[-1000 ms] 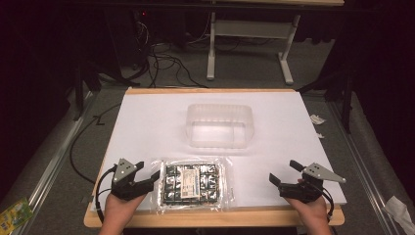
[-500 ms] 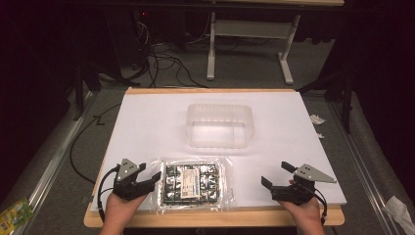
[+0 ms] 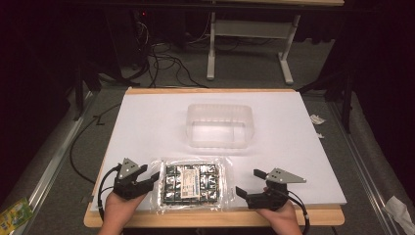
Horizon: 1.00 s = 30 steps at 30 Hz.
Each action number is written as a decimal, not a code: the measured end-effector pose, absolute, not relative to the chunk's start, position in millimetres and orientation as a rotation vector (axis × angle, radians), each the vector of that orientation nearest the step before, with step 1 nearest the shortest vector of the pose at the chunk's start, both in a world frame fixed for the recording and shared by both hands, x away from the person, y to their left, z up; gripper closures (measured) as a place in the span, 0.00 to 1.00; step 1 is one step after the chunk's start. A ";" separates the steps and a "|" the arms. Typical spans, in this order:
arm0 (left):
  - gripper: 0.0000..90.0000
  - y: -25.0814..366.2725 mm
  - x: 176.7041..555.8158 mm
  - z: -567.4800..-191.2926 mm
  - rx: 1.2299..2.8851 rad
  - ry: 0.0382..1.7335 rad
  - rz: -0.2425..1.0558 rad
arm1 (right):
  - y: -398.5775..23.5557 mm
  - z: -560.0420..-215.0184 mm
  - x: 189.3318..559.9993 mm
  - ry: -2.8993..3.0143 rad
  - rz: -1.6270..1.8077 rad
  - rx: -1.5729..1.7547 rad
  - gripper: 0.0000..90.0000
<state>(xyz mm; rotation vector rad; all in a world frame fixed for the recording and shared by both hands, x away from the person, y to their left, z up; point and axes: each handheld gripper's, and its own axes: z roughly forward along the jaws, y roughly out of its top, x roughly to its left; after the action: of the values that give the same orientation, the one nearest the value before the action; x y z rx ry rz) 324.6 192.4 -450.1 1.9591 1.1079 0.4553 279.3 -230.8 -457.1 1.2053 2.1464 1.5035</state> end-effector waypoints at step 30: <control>0.62 191.7 322.5 -448.2 1.974 1.040 0.473 | -183.4 -491.1 261.4 2.418 1.496 1.263 0.36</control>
<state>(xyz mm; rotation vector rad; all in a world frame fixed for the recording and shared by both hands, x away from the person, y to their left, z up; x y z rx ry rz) 322.5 191.7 -448.2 1.9735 1.0397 0.4730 261.4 -183.4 -491.1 1.2630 2.4185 1.4955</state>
